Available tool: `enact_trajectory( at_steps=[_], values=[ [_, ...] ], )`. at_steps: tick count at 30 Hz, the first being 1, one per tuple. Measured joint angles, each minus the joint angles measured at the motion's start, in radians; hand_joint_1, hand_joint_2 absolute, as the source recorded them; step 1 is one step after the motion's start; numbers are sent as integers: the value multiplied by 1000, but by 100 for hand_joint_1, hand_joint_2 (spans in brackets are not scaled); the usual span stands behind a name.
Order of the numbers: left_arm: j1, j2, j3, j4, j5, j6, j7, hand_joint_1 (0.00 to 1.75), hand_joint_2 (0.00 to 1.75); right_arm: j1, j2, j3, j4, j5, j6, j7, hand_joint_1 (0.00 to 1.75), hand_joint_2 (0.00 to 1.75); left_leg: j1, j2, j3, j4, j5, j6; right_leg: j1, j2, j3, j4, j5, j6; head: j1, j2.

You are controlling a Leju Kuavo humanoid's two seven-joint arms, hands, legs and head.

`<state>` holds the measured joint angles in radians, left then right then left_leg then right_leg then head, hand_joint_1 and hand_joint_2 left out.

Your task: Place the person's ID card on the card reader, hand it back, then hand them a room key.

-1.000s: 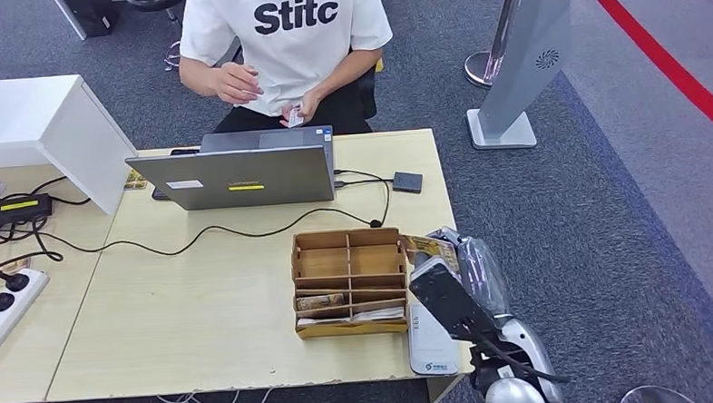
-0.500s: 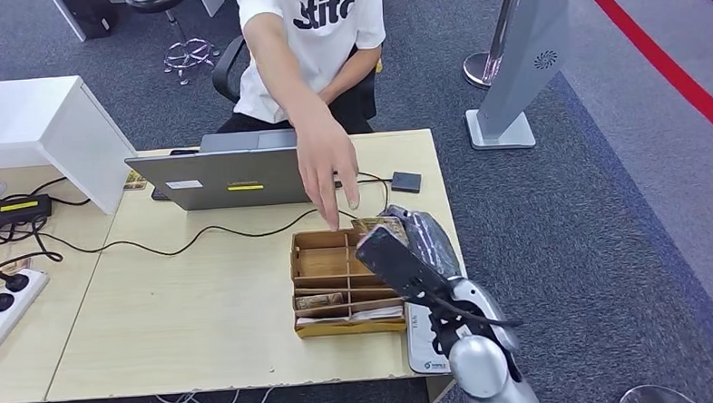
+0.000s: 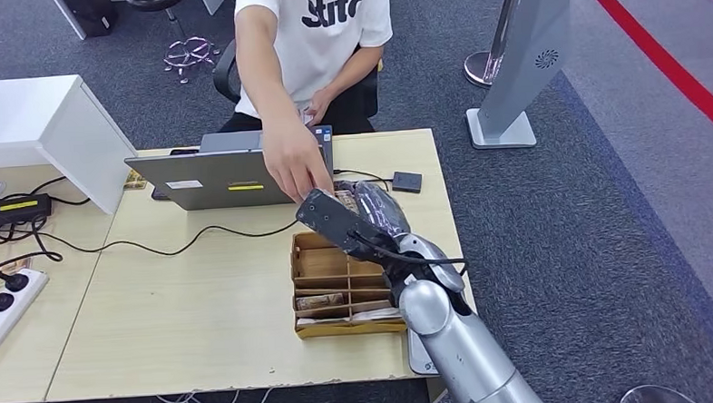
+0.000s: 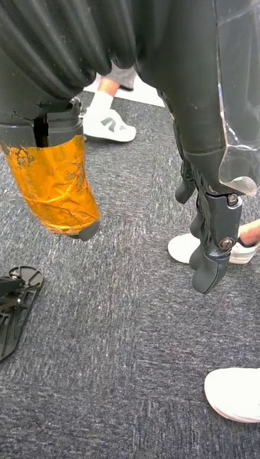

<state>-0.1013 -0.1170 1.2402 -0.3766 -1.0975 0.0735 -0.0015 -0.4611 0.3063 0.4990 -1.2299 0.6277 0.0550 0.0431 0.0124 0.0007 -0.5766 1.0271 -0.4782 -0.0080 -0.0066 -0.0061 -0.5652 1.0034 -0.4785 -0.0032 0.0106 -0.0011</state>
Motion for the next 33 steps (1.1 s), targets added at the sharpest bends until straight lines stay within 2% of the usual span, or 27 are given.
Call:
enact_trajectory(
  at_steps=[4,9,14,23,27,33],
  values=[
    [0,1,0,0,5,1,1,0,175,13,0,0,-33,-20,-3,-17,0,175,0,0,-1,0,0,0,0,0,-1,0,0,0,0,0],
    [2,0,0,0,20,3,4,0,175,66,-10,17,-177,2,-6,-59,0,175,0,0,-1,0,0,0,0,0,-2,0,0,0,0,0],
    [7,-3,0,0,30,3,4,0,175,138,-54,64,-351,50,-29,-125,0,175,0,0,-1,0,-1,-1,0,0,-2,0,0,0,0,0],
    [12,-10,8,0,55,4,5,0,175,272,-137,102,-536,132,-98,-215,0,175,0,0,-1,0,-1,-1,0,0,-2,0,0,0,0,0],
    [12,-14,10,0,59,4,6,0,175,324,-169,102,-586,155,-105,-230,0,175,0,0,-2,0,-1,-1,0,0,-2,0,0,0,0,0],
    [12,-17,10,0,60,4,6,0,175,347,-186,103,-618,160,-109,-232,0,175,0,0,-1,0,-1,-1,0,0,-2,0,0,0,0,0]
  ],
)
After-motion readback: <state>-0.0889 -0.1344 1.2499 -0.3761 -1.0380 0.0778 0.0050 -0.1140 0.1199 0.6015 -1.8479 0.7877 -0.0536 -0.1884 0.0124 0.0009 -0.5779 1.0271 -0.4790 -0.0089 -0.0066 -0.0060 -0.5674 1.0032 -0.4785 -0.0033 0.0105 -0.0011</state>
